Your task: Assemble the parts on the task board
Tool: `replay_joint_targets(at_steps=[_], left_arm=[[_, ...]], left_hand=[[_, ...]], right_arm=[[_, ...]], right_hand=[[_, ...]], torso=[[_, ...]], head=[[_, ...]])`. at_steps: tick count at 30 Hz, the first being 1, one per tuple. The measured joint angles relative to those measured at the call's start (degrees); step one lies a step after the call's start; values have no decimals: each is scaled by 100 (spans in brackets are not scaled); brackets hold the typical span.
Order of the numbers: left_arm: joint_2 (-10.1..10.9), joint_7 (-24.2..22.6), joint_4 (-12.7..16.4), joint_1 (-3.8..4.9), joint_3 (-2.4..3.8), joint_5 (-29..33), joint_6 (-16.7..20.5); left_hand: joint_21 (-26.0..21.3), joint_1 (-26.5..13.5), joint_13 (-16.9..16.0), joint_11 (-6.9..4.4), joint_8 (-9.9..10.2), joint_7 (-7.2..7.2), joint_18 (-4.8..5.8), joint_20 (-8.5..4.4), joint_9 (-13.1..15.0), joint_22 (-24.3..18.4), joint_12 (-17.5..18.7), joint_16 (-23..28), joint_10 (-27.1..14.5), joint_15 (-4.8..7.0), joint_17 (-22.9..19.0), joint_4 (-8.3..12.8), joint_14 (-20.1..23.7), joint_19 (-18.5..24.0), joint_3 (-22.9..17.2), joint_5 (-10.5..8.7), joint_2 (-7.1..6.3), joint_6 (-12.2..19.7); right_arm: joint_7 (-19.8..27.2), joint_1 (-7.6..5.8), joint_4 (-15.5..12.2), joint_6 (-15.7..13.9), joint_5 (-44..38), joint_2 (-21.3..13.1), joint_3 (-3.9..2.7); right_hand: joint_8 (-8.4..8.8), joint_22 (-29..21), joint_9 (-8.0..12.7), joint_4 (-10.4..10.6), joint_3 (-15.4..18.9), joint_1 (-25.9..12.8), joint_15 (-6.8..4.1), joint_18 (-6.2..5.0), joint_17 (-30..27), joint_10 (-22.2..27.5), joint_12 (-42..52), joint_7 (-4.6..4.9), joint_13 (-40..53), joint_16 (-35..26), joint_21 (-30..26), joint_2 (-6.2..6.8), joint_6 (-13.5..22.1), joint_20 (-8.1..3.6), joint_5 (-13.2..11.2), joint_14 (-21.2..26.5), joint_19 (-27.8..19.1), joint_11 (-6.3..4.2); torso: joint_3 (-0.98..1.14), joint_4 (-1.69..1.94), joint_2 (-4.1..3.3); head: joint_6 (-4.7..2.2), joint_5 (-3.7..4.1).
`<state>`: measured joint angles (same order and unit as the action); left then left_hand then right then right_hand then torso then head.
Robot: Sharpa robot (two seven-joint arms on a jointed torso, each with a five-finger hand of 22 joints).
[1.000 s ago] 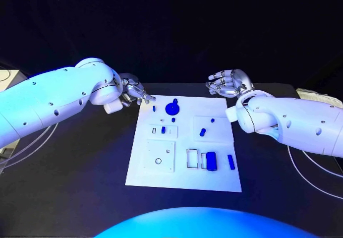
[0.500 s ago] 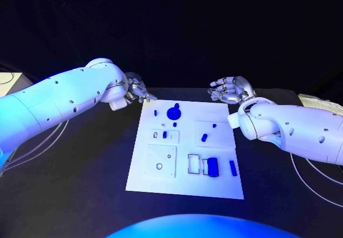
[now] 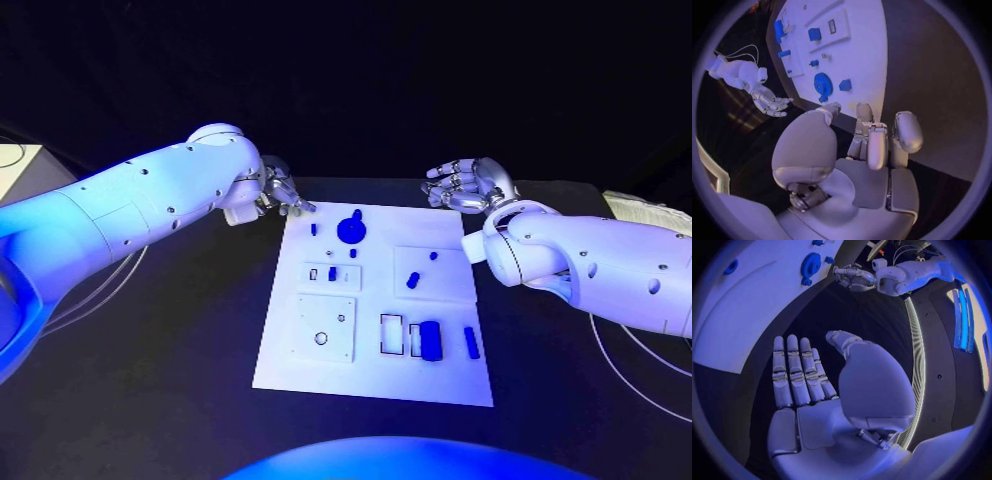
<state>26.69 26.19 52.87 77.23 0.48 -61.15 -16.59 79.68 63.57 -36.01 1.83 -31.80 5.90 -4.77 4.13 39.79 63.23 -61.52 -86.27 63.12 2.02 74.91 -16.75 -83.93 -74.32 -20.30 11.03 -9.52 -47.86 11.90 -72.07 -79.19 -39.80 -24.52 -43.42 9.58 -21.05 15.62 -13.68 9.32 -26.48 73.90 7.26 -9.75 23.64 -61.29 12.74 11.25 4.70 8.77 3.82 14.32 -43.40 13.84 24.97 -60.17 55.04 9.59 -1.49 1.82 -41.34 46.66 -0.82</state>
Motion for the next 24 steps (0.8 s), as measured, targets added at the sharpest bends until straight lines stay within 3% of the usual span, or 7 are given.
replay_joint_targets(at_steps=[10, 24], left_arm=[[-101, -5, -67, -14, -41, 15, -141], [-110, -5, -49, -20, -66, 132, -280]], left_hand=[[38, -164, -63, -29, -29, -28, 0, -9, -5, 73, -34, -22, 29, 0, 0, 3, 0, -34, 129, 0, 79, -90], [83, -230, -140, -70, -82, -59, 0, -1, -4, 166, -108, -44, 110, 0, 0, 22, 0, -84, 180, 0, 84, -140]], right_arm=[[3, -4, -3, 0, 1, 0, -1], [4, -6, 13, 0, 2, 18, -2]], right_hand=[[0, 0, 0, 0, 0, 0, 0, 0, 0, 0, 0, 0, 0, 0, 0, 0, 0, 0, 0, 0, 0, 0], [0, -12, -1, 0, 0, 0, 0, 0, -6, 0, 0, 0, -10, 0, 0, 0, 0, 0, 0, 0, 0, 0]], torso=[[1, -1, -4], [-2, 10, -2]], head=[[17, 21], [42, 37]])
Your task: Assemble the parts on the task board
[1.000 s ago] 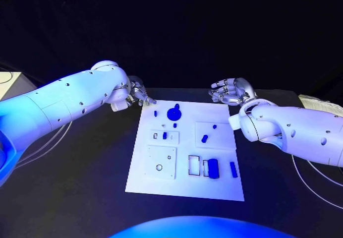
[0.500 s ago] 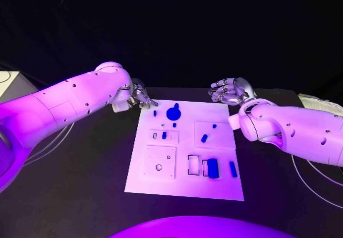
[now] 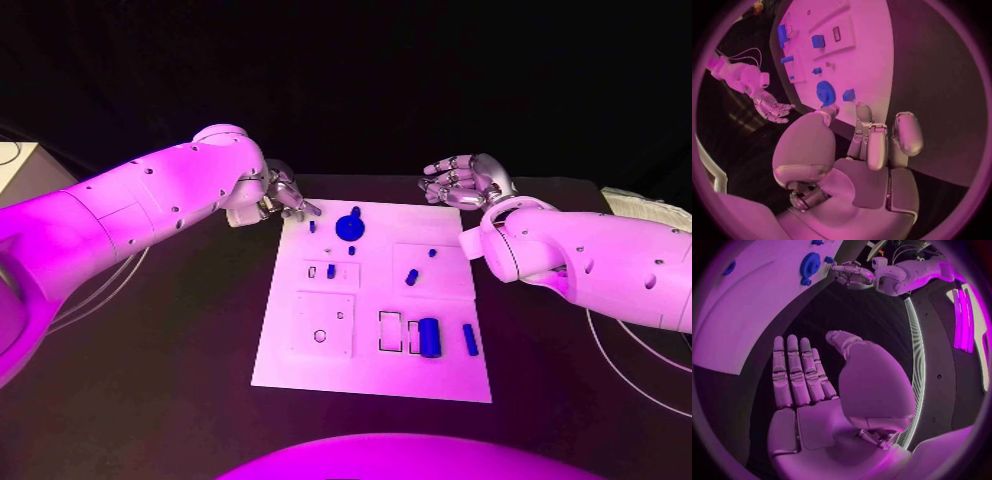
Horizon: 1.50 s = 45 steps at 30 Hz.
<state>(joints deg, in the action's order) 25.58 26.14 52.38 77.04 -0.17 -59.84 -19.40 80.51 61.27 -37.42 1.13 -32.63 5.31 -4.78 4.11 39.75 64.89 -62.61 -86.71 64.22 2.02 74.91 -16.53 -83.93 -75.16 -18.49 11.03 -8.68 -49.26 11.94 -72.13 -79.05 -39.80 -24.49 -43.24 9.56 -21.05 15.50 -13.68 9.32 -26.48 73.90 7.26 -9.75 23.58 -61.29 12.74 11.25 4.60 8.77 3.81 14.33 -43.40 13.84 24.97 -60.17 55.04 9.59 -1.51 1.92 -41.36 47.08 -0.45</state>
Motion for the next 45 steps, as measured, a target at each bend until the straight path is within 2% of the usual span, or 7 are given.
replay_joint_targets(at_steps=[5, 14, 24, 28, 32, 41, 45], left_arm=[[-17, 2, 7, -8, -15, 32, -54], [-48, 2, 10, -22, -43, 90, -113], [-70, 3, -8, -36, -61, 156, -112], [-73, 6, -12, -39, -65, 180, -111], [-75, 6, -13, -41, -66, 202, -111], [-73, 6, -12, -40, -70, 254, -114], [-66, 5, 1, -43, -71, 314, -116]], left_hand=[[0, 3, 0, 0, 0, 0, 0, 0, 0, 1, 0, 0, 0, 0, 0, 0, 0, 0, 0, 0, 3, 0], [-1, 93, -24, -21, -23, -21, 0, -21, 6, 35, -21, -22, 21, 0, 0, 0, 0, -20, 0, 0, 93, -20], [24, 300, -38, -42, -58, -41, 0, -42, 20, 70, -29, -22, 42, 28, 0, 39, -17, -40, -75, 0, 300, -41], [24, 483, -38, -61, -75, -43, 0, -52, 27, 89, -29, -22, 61, 44, 0, 84, -1, -50, -171, 0, 330, -42], [23, 712, -33, -61, -102, -63, 0, -62, 37, 94, -29, -22, 61, 65, 0, 146, -23, -60, -378, 0, 365, -62], [44, 974, -4, -104, -221, -87, 0, -83, 82, 125, -29, -22, 105, 100, 0, 464, -11, -81, -1260, -18, 247, -42], [44, 920, -6, -124, -430, -141, 0, -83, 84, 146, -29, -22, 166, 126, 0, 339, -2, -81, -1550, 7, 149, 5]], right_arm=[[0, 0, 4, 0, 0, 5, 0], [0, 0, 6, 1, 1, 9, 0], [0, 0, 6, 2, 2, 11, 0], [0, 0, 7, 3, 2, 12, 0], [0, 0, 9, 4, 3, 14, 0], [0, -1, 11, 8, 3, 15, 0], [-1, -1, 12, 10, 4, 15, 0]], right_hand=[[0, 0, 5, 0, 0, 0, 0, 0, 0, 0, 0, 0, 0, 0, 0, 0, 0, 0, 0, 0, 0, 0], [0, 0, 5, 0, 0, 0, 0, 0, 0, 0, 0, 0, 1, 0, 0, 0, 0, 0, 0, 0, 0, 0], [0, 1, 4, 0, 0, 0, 0, 0, 1, 0, 0, 0, 1, 0, 0, 0, 0, 0, 0, 0, 0, 0], [0, 1, 4, 0, 0, 0, 0, 0, 1, 0, 0, 0, 1, 0, 0, 0, 0, 0, 0, 0, 0, 0], [0, -25, 4, 0, 0, 0, 0, 0, -12, 0, 0, 0, -17, -23, 0, 0, 0, 0, 32, 0, 0, 0], [0, -25, 4, 0, 0, 0, 0, 0, -12, 0, 0, 0, -17, -23, 0, 0, 0, 0, 32, 0, 0, 0], [0, -25, 4, 0, 0, 0, 0, 0, -12, 0, 0, 0, -17, -23, 0, 0, 0, 0, 32, 0, 0, 0]], torso=[[-1, -4, -2], [0, -8, -7], [1, -7, -13], [1, -6, -13], [1, -4, -12], [1, -6, -9], [1, -7, -9]], head=[[7, 0], [17, 8], [30, 24], [47, 29], [56, 30], [85, 36], [102, 40]])
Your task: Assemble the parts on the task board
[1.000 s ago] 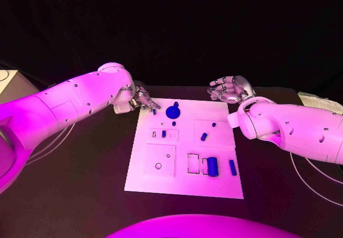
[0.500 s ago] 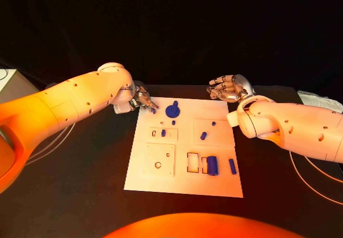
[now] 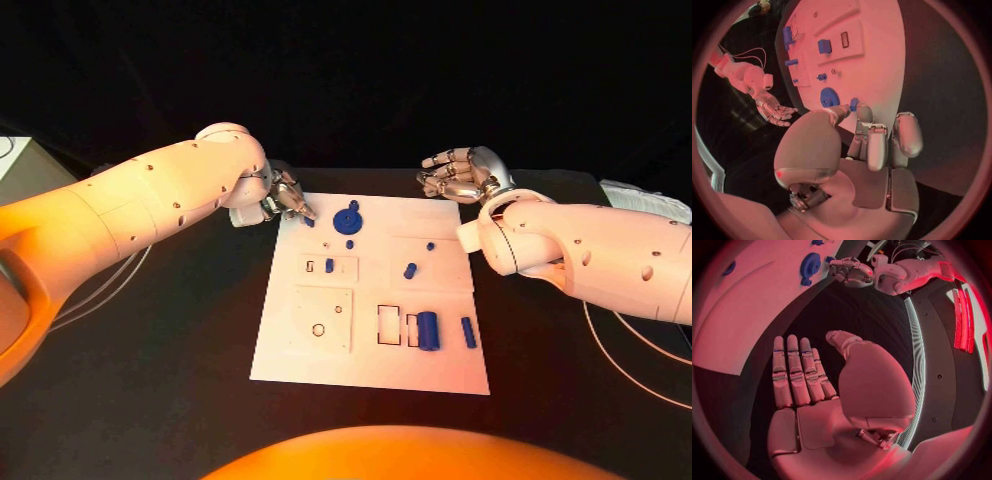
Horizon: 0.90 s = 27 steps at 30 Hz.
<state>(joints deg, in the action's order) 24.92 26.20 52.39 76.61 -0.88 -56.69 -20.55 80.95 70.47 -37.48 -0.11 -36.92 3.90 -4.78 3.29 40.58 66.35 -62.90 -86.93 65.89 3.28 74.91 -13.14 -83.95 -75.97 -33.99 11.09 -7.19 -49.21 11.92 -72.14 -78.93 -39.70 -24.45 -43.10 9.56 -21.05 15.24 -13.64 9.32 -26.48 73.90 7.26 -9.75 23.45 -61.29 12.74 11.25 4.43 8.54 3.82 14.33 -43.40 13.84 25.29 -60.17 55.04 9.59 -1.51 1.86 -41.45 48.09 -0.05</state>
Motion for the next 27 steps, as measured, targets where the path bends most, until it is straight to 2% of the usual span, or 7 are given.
replay_joint_targets(at_steps=[10, 12, 13, 16, 20, 21, 27], left_arm=[[149, -4, 213, -1, 0, 216, 41], [232, 0, 342, -1, 0, 282, 70], [271, 4, 409, -1, 0, 309, 84], [402, 20, 656, -1, 0, 396, 131], [575, 37, 1010, 0, 0, 471, 200], [619, 41, 1094, 0, -2, 479, 221], [973, 53, 1731, -27, -18, 477, 420]], left_hand=[[22, -273, -228, -30, -201, 39, 0, -21, 13, 65, -118, -22, 193, 0, 0, 167, 0, -21, -477, 0, -60, 39], [22, -303, -268, -30, -239, 39, 0, -21, 20, 84, -133, -22, 193, 0, 0, 152, 0, -21, -492, 0, -89, 39], [22, -329, -291, -28, -243, 39, 0, -33, 309, 91, -150, -22, 230, 0, 0, 143, 0, -33, -501, 10, -77, 38], [47, -373, -350, -41, -261, 28, 1, -56, 584, 135, -197, -49, 267, -1, 0, 128, 0, -57, -516, 44, -114, 28], [86, -448, -424, -59, -288, -23, 1, -72, 671, 224, -250, -49, 347, 39, 0, 134, 0, -113, -554, 73, -168, -24], [86, -483, -432, -59, -288, -23, 1, -72, 671, 233, -250, -49, 347, 40, 0, 396, 1, -114, -816, 71, -178, -24], [109, -522, -495, -70, -321, -33, 1, -92, 672, 281, -278, -49, 398, 40, 0, 381, 1, -134, -831, 71, -218, -36]], right_arm=[[-1, 0, 2, 4, 4, -3, 0], [-1, 0, 2, 5, 6, -5, 0], [-1, 0, 2, 5, 6, -6, 0], [-1, 0, 5, 6, 9, -11, 0], [-1, 1, 10, 6, 13, -17, 1], [0, 1, 11, 6, 14, -18, 1], [6, 3, 16, 5, 22, -36, 1]], right_hand=[[0, -12, 5, 0, 0, 0, 0, 0, -6, 0, 0, 0, -9, 0, 0, 0, 0, 0, 0, 0, 0, 0], [-23, -12, 5, 0, 0, 0, 0, 0, -6, 0, 0, 0, -9, 0, 0, 0, 0, 0, 0, 0, 0, 0], [-23, -12, 5, 0, 0, 0, 0, 0, -6, 0, 0, 0, -9, 0, 0, 0, 0, 0, 0, 0, 0, 0], [-23, -18, 5, 0, 0, 0, 0, 0, -6, 0, 0, 0, -9, 0, 0, 0, 0, 0, 0, 0, 0, 0], [-23, -27, 5, 0, 0, 0, 0, 0, -13, 0, 0, 0, -15, 0, 0, 0, 0, 0, 24, 0, 0, 0], [-23, -27, 5, 0, 0, 0, 0, 0, -13, 0, 0, 0, -15, 0, 0, 0, 0, 0, 24, 0, 0, 0], [-23, -27, 5, 0, 0, 0, 0, 0, -13, 0, 0, 0, -21, 0, 0, 0, 0, 0, 24, 0, 0, 0]], torso=[[2, 0, 2], [2, 2, 4], [2, 2, 7], [2, 10, 15], [-2, 29, 37], [-1, 33, 42], [-7, 47, 73]], head=[[24, 9], [30, 13], [30, 15], [36, 16], [51, 15], [53, 14], [73, 12]])
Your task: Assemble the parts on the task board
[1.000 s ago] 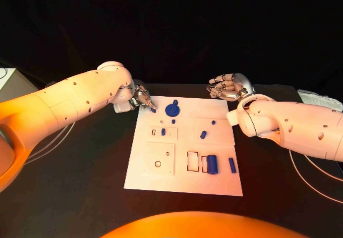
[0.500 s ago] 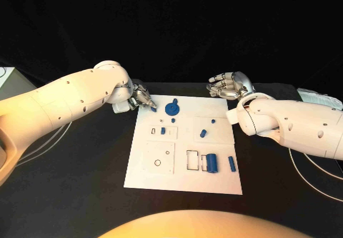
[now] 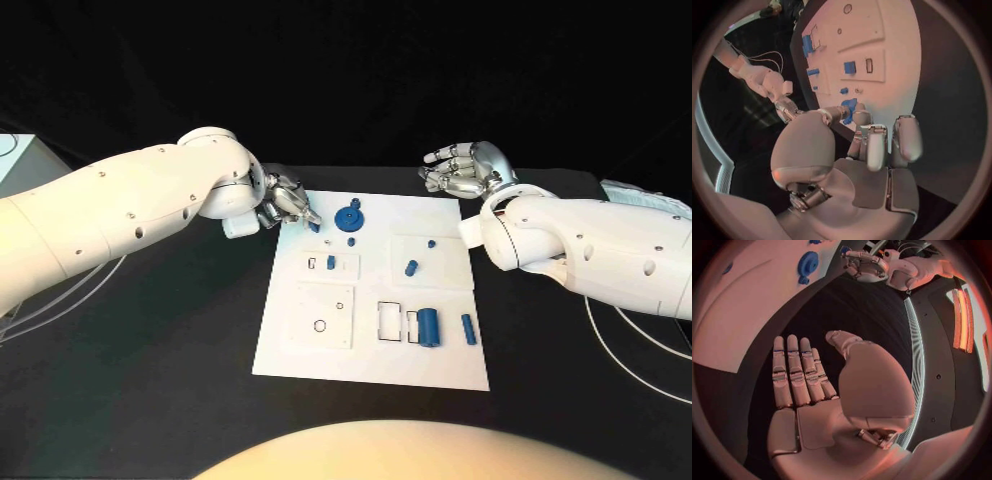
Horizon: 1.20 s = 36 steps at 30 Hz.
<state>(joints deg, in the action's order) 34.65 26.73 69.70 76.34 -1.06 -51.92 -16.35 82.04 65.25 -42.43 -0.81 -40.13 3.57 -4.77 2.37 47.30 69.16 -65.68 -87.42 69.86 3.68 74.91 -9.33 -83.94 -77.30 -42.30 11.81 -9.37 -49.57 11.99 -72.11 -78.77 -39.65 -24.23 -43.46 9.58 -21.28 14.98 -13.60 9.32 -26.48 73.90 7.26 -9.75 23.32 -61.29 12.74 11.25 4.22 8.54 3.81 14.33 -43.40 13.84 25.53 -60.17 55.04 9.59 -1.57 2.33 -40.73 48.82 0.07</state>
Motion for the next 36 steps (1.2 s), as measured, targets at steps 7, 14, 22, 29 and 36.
replay_joint_targets(at_steps=[7, 14, 22, 29, 36], left_arm=[[345, -2, 657, -75, -67, -210, 290], [538, -11, 1081, -139, -135, -547, 530], [604, -11, 1242, -242, -200, -847, 690], [602, -8, 1250, -293, -227, -957, 686], [581, -6, 1231, -322, -238, -1010, 676]], left_hand=[[23, -15, -32, -20, -1, -2, 0, -1, 1, 50, -21, 0, 41, 14, 0, -9, -14, -41, -10, 30, -15, -2], [45, -29, -66, -21, 0, -2, 0, -21, 3, 81, -52, -21, 82, 20, 0, -16, -21, -61, -16, 30, -29, -3], [45, -53, -73, -20, 0, 5, 0, -21, 35, 91, -55, -21, 84, 20, 0, -16, -21, -61, -16, 30, -53, -35], [45, -68, -73, -19, 0, -1, 0, -21, 38, 90, -55, -21, 84, 20, 0, -16, -20, -60, -16, 30, -68, -42], [44, -75, -73, -18, 1, -1, 0, -21, 38, 90, -55, -21, 84, 20, 0, -32, -20, -60, -32, 30, -75, -42]], right_arm=[[6, 9, 6, 0, 8, -35, 0], [11, 23, 7, 2, 14, -41, 0], [14, 35, 9, 5, 18, -45, 1], [16, 40, 11, 11, 20, -44, 1], [17, 44, 11, 16, 22, -46, 1]], right_hand=[[0, -20, 5, -17, -17, 0, 0, 0, -8, 0, 0, 0, -8, 0, 0, 0, 0, 0, 43, 0, 0, 0], [0, -33, 4, -17, -17, 0, 0, 0, -12, 0, 0, 0, -18, 0, 0, 0, 0, 0, 67, 0, 0, 0], [0, -43, 7, -17, -17, 0, 0, 0, -18, 0, 0, 0, -21, 0, 0, 0, 0, 0, 110, 0, 0, 0], [0, -55, 10, -17, -17, 0, 0, 0, -26, 0, 0, 0, -25, 0, 0, 0, 0, 0, 123, 0, 0, 0], [0, -60, 9, -25, -25, 0, 0, 0, -26, 0, 0, 0, -29, -21, 0, 0, 0, 0, 146, 0, 0, 0]], torso=[[-2, 12, 29], [-9, 19, 37], [-6, 23, 34], [-5, 16, 25], [1, 13, 23]], head=[[21, -15], [38, -19], [52, -40], [69, -51], [86, -59]])
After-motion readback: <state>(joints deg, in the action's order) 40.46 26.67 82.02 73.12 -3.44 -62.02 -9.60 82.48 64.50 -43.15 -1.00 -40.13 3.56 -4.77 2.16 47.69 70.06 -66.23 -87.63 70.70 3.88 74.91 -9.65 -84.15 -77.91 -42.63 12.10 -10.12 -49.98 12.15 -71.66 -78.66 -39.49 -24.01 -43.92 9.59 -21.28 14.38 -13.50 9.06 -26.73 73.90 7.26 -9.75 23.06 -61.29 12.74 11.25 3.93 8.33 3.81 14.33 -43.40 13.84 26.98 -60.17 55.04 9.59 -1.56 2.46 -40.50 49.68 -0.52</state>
